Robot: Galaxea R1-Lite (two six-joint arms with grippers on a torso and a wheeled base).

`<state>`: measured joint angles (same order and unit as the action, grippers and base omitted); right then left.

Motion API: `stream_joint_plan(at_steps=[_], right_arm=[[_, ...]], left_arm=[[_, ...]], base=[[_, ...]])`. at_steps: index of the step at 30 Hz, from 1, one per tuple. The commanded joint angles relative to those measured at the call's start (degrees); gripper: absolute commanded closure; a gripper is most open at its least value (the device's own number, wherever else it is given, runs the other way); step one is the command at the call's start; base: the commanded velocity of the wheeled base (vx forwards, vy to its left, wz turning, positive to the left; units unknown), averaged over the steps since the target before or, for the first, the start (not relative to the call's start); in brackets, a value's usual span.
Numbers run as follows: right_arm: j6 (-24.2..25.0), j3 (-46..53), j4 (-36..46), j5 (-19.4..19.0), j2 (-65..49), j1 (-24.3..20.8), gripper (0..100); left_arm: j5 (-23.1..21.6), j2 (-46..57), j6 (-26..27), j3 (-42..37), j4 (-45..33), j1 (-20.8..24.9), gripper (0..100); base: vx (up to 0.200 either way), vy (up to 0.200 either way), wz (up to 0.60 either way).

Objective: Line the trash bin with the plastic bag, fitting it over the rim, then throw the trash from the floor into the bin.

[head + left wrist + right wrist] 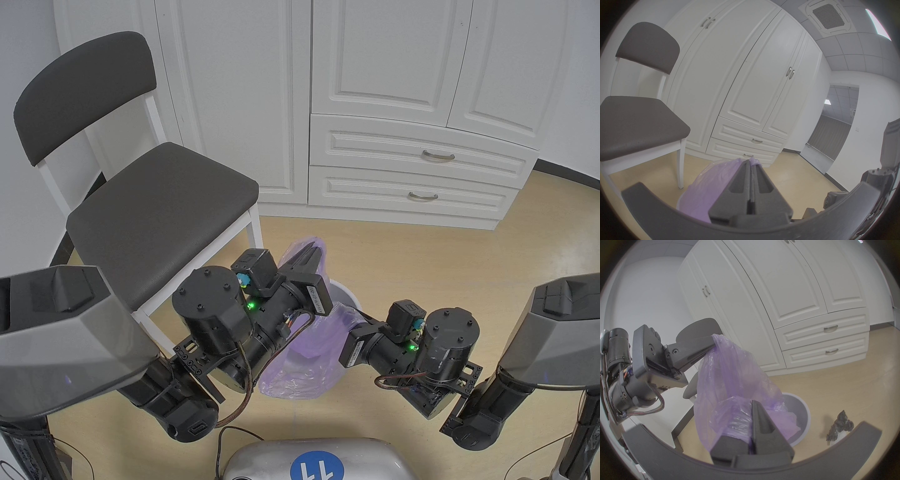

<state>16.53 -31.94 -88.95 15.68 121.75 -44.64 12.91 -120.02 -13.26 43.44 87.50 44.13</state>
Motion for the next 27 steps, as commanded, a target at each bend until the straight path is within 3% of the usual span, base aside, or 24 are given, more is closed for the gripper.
stream_joint_plan(at_steps=[1, 18, 27], right_arm=[[0.78, -0.23, -1.05, -0.21, 1.48, -0.01, 100], [4.12, -2.34, -1.05, -0.82, 6.92, 0.87, 100], [5.53, -4.54, -1.05, -0.82, 10.00, 2.72, 100]], left_arm=[[0.01, -0.75, -0.01, 0.07, 0.03, 0.08, 100], [0.01, -6.72, -1.59, 2.18, 0.03, 0.78, 100], [0.01, -10.68, -4.14, 5.34, 0.03, -1.06, 100]], base=[[0.000, 0.000, 0.00], [0.000, 0.000, 0.00], [0.000, 0.000, 0.00]])
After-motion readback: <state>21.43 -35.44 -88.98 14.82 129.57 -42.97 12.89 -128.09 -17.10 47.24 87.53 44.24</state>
